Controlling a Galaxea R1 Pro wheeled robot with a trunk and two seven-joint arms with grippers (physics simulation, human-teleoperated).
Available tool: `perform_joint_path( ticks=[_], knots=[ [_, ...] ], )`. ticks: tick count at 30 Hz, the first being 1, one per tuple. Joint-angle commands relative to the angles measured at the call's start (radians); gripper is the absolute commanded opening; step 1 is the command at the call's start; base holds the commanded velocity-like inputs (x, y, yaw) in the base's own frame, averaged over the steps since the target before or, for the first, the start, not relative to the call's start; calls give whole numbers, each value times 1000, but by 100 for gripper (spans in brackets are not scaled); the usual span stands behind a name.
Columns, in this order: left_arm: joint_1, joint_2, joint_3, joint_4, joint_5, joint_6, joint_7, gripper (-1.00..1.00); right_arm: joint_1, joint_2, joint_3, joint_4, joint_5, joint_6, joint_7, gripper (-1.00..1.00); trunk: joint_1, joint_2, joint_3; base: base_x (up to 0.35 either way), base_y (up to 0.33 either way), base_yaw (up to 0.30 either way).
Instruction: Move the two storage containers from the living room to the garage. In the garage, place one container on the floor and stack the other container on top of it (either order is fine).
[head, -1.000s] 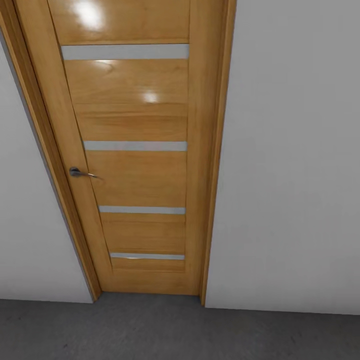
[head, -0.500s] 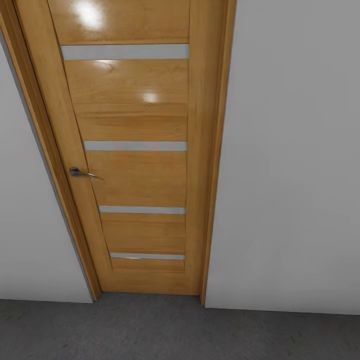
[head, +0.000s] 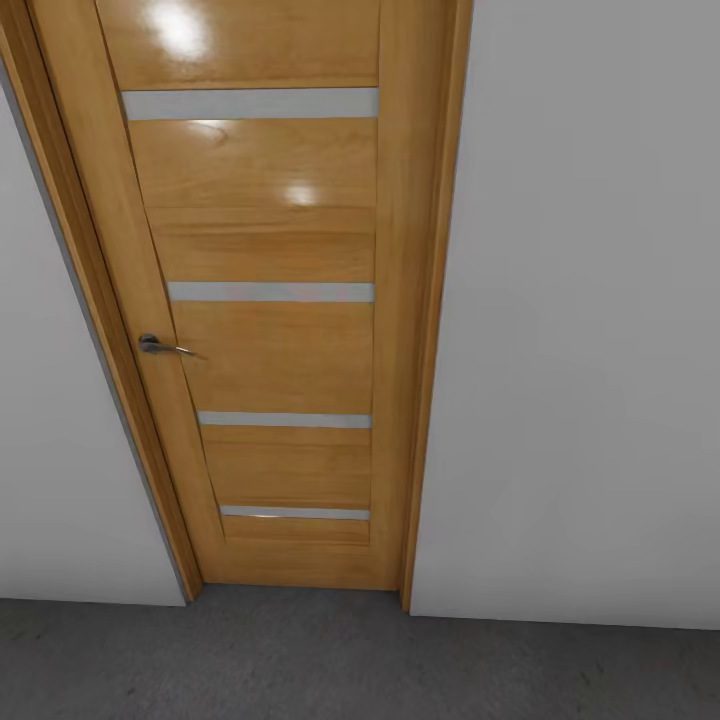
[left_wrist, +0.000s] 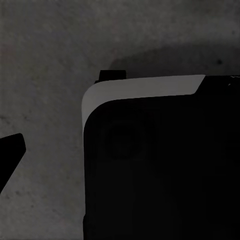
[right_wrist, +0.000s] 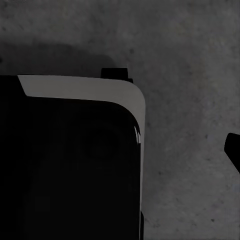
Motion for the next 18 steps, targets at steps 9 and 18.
perform_joint_path(
  ticks=[9,18],
  knots=[
    [1,0,1,-4,0,7,-2,100,0,0,-1,-1,-2,2,3,100,0,0,-1,0,0,0],
    [1,0,1,-4,0,7,-1,100,0,0,-1,-1,-2,2,3,100,0,0,-1,0,0,0]
  ],
)
